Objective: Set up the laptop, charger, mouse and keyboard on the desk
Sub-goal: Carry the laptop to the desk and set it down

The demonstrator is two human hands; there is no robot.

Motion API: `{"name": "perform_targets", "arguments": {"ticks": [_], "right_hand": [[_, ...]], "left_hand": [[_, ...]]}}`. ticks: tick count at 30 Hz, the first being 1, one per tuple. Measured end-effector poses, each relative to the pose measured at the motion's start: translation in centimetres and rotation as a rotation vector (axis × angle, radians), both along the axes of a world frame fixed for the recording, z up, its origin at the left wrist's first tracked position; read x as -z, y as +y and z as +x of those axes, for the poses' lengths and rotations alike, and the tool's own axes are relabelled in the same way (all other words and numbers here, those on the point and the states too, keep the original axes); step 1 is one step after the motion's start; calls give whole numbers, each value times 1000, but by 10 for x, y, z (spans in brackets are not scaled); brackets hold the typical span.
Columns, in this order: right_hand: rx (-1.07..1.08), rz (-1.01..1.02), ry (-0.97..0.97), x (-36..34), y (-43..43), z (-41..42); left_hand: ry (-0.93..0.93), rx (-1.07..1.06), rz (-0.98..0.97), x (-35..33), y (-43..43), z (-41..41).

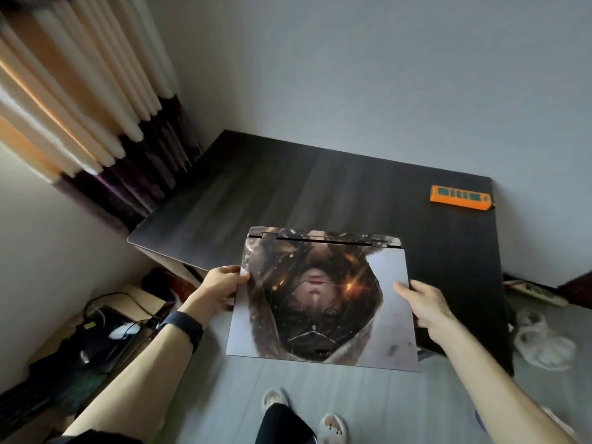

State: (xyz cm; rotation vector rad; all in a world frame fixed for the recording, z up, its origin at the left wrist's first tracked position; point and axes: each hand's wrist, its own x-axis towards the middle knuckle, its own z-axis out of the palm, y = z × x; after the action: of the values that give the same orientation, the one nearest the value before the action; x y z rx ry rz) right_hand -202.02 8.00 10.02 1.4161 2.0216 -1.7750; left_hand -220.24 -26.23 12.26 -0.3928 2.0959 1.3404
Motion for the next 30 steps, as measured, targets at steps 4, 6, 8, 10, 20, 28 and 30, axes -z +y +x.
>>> {"name": "perform_targets", "arguments": {"ticks": [4,6,8,10,20,28,30], "right_hand": [[53,-18,-102,19,6,-56],[100,-19,-159,37,9,-83],[187,-37,-219,53,9,-109],[259,-43,-267,57,8,-129],[485,-67,-431,93,44,-205],[461,-51,-483,116,79,-245],[438,-40,-490,120,84,-252]], "left_hand": [[-92,9,-70,35,15,-69],[-122,14,-67,56,30,-107],[-159,39,-80,71,47,-144],[-190,43,-86,80,63,-170],[-280,52,-176,139,139,-260],[-273,-7,-183,181,164,-297],[-276,-7,-196,196,162,-305]]}}
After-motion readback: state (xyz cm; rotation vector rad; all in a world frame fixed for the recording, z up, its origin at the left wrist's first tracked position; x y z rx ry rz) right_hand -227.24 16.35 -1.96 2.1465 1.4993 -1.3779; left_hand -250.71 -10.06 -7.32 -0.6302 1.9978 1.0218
